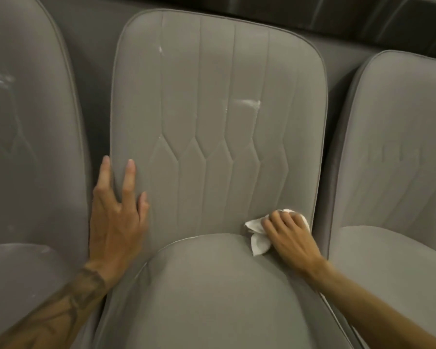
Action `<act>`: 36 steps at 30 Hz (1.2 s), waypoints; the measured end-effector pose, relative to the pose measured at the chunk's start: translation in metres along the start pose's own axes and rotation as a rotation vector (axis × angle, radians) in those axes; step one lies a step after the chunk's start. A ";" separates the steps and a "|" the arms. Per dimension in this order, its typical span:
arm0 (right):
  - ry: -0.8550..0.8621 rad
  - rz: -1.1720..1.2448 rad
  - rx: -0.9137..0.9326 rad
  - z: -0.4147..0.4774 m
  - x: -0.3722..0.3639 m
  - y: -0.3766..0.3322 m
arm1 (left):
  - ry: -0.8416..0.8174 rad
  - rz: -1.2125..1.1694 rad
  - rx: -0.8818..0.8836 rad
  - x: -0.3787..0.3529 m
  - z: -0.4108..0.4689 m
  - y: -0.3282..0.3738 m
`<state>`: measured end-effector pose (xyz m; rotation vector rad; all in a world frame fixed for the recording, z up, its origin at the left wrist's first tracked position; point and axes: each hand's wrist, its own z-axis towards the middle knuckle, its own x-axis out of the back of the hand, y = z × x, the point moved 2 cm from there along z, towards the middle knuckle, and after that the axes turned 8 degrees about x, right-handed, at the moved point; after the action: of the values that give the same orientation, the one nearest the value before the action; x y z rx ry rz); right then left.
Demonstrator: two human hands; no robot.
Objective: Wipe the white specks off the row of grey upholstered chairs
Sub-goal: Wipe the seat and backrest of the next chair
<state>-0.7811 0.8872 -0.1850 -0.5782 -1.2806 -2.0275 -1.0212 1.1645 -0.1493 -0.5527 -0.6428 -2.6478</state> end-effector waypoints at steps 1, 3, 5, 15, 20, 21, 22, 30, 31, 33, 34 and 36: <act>-0.005 0.001 0.033 0.002 0.000 0.005 | 0.000 -0.004 -0.003 -0.002 -0.003 -0.001; 0.072 -0.004 -0.017 0.032 0.007 0.028 | 0.010 -0.008 -0.003 -0.005 -0.004 -0.002; 0.174 -0.034 -0.172 0.071 0.020 0.057 | 0.018 -0.006 -0.005 -0.006 -0.005 -0.005; 0.021 0.017 0.059 0.022 -0.003 0.007 | 0.019 -0.001 -0.012 -0.006 -0.007 -0.005; 0.228 0.000 -0.268 0.089 0.020 0.050 | 0.021 0.008 -0.012 -0.007 -0.007 -0.006; 0.235 0.005 -0.281 0.084 0.017 0.045 | 0.020 0.008 -0.011 -0.007 -0.007 -0.006; 0.212 0.012 -0.250 0.073 0.011 0.035 | 0.020 0.007 -0.009 -0.008 -0.006 -0.007; 0.061 -0.009 0.235 0.033 0.002 0.010 | 0.004 -0.007 0.002 -0.005 -0.006 -0.006; 0.113 -0.023 0.188 0.050 0.010 0.025 | 0.005 -0.007 0.005 -0.005 -0.007 -0.006; 0.219 -0.031 0.007 0.090 0.031 0.064 | 0.010 -0.006 0.002 -0.005 -0.007 -0.006; 0.268 -0.025 -0.111 0.108 0.041 0.083 | 0.006 -0.005 -0.003 -0.006 -0.007 -0.006; 0.383 0.008 -0.373 0.128 0.052 0.101 | 0.000 -0.004 -0.005 -0.006 -0.007 -0.006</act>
<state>-0.7402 0.9576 -0.0340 -0.3320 -0.6814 -2.2499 -1.0207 1.1676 -0.1595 -0.5537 -0.6381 -2.6535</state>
